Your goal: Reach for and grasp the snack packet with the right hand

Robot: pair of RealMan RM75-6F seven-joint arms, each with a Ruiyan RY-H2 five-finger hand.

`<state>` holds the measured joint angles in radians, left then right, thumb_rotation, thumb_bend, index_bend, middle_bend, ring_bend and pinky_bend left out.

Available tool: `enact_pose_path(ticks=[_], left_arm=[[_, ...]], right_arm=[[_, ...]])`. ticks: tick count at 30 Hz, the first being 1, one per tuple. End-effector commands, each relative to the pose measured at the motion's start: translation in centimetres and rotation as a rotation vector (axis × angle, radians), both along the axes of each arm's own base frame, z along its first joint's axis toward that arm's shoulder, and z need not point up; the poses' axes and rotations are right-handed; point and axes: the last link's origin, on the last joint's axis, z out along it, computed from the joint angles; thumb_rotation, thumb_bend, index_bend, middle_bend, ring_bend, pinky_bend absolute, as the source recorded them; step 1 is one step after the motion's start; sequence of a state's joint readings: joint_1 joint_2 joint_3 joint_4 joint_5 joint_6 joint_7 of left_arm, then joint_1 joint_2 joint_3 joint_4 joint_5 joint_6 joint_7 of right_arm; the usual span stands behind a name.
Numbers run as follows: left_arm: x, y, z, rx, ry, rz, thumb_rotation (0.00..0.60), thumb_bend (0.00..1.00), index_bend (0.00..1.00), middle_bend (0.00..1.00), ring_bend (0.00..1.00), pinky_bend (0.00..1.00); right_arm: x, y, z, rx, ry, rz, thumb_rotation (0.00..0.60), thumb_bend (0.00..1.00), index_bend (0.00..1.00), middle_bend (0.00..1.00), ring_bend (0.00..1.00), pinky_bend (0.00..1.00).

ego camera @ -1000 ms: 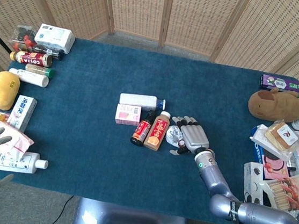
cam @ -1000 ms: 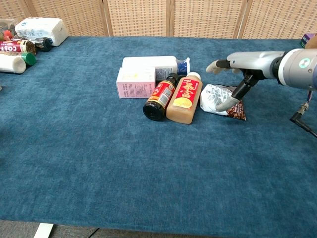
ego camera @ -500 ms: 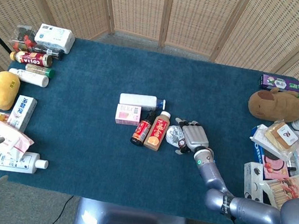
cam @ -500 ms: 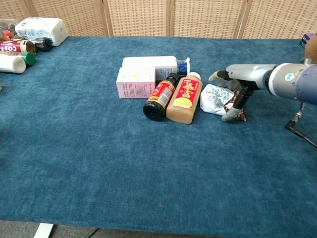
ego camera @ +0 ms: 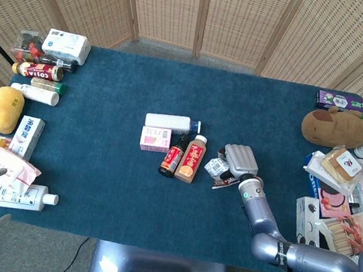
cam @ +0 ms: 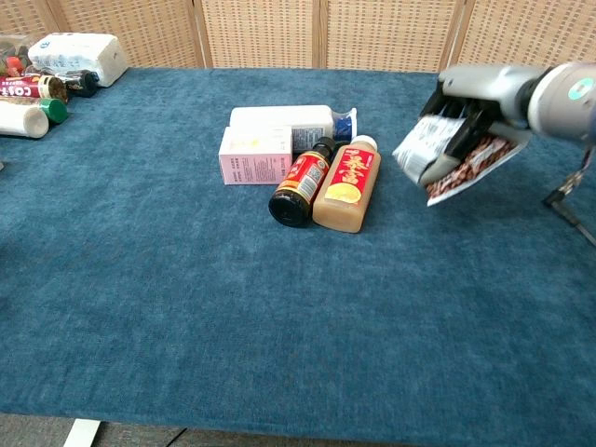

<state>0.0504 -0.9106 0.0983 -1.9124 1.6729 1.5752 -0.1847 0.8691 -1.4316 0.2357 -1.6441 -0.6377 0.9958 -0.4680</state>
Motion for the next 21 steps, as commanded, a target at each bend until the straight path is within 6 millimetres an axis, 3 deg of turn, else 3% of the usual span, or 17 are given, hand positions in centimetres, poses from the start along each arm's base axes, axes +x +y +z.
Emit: enact_pose_path(ticks=[1,11,21], left_arm=[[0.2,0.0,-0.3,-0.010,-0.006,-0.007,0.600,0.23,0.18,0.02,0.00,0.00],[0.3,0.1,-0.5,-0.016,-0.012,-0.021,0.600,0.23,0.18,0.02,0.00,0.00],[0.5,0.1,-0.7,-0.017,-0.017,-0.029,0.600,0.23,0.18,0.02,0.00,0.00]], right_arm=[[0.6,0.6,3.7,-0.090,-0.073,0.008,0.600,0.01,0.79,1.00,1.00,0.96],[3.0,2.1,9.4,-0.212,-0.264,0.036,0.600,0.00,0.77,1.00,1.00,0.96],[3.8,3.5,11.3,-0.255,-0.330,0.068,0.600,0.00,0.77,1.00,1.00,0.96]])
